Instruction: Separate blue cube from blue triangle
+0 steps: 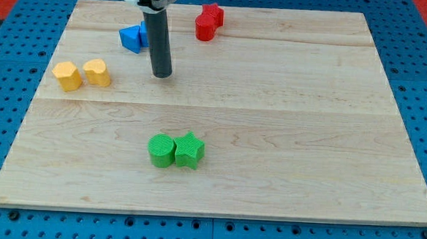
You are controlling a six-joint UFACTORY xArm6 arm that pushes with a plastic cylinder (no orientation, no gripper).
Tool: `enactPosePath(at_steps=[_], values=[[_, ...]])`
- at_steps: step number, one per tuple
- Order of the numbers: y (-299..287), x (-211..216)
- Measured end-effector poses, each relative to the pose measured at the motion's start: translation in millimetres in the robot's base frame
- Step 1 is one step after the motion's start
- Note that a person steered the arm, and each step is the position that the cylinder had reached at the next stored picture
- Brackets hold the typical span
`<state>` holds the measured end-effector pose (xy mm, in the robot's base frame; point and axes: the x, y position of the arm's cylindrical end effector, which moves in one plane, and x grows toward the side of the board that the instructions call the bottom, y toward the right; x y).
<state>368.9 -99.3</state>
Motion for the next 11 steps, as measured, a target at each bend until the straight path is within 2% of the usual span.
enactPosePath(at_steps=[2, 3, 5, 6, 7, 8, 9, 10, 11], values=[[-5.6, -56.6], [31.3, -64.2], [3.6, -147.6], [-46.4, -114.1], [-27.9, -70.1], [-29.4, -67.7], [-81.9, -95.4], [-130.3, -88.9], [-101.7, -48.7]])
